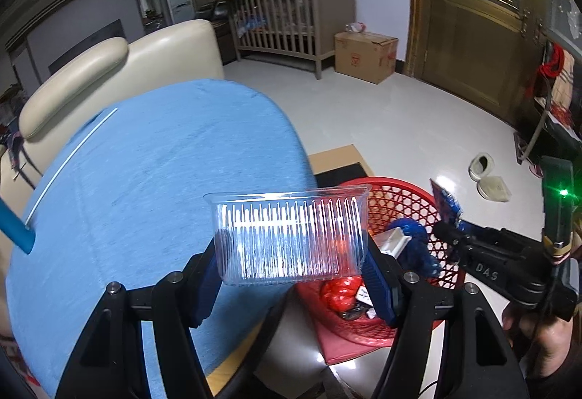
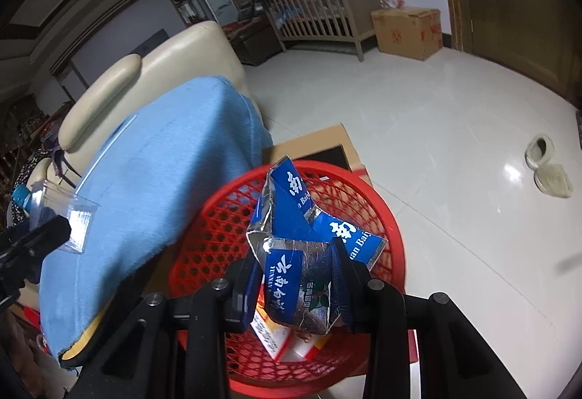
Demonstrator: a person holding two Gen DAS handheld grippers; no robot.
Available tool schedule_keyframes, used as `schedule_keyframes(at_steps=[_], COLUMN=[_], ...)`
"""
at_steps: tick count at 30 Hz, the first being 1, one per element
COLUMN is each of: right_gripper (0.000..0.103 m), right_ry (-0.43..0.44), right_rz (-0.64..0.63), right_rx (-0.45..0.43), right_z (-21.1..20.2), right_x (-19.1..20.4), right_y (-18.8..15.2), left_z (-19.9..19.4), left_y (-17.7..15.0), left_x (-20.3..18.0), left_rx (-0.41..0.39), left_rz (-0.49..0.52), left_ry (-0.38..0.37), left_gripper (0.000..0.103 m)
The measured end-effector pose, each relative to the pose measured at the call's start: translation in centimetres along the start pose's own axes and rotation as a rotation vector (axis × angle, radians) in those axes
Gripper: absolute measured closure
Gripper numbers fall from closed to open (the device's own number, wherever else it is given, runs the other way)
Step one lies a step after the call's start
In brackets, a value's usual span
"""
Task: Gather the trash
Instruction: 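Carry the clear container and blue wrapper over the red wastebasket, then open the right tool to drop the wrapper while the left tool lowers and releases the container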
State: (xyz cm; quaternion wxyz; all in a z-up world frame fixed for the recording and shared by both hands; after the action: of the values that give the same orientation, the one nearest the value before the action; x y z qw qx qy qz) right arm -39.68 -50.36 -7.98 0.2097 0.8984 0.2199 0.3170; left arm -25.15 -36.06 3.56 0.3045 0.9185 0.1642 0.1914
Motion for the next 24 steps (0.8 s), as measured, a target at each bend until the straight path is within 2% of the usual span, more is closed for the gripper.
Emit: schedule_keyframes(at_steps=[7, 8, 9, 11, 14, 24], right_gripper=[0.061, 0.057, 0.044, 0.035, 0.035, 0.035], right_ry=[-0.010, -0.003, 0.002, 0.005, 0.014, 0.047], right_rz=[0.026, 0.034, 0.039, 0.047, 0.057, 0.114], right_rx=[0.036, 0.051, 0.061, 0.058, 0.053, -0.042], right_z=[1.1, 1.3, 1.4, 1.4, 1.1, -2.1], right_x=[-0.9, -1.0, -1.0, -1.2, -1.1, -1.4], right_y=[-0.7, -0.8, -0.9, -0.9, -0.6, 1.9], left_z=[0.8, 1.0, 1.0, 1.1, 1.2, 2.3], left_y=[0.5, 0.6, 0.7, 0.8, 0.9, 1.4], left_x=[-1.8, -1.9, -2.0, -2.2, -2.5, -4.0], left_rx=[0.013, 0.015, 0.016, 0.017, 0.020, 0.037], left_rz=[0.036, 0.039, 0.041, 0.045, 0.049, 0.075], left_ry=[-0.023, -0.025, -0.027, -0.028, -0.032, -0.048], left_gripper=[0.033, 0.033, 0.033, 0.033, 0.033, 0.033])
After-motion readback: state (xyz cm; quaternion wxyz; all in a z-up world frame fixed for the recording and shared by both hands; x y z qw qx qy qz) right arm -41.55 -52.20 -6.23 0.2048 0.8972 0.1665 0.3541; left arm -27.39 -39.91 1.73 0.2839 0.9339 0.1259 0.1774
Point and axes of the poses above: each gripper's, at about its wrist camera, not at the fingertips, and z roughly the way its jaws point, x to its left, y to its top, the point moved 9 cm from there along z, roughly the way its jaws point, and after that the axes turned 14 degrees about z, right-handed, at the moved point
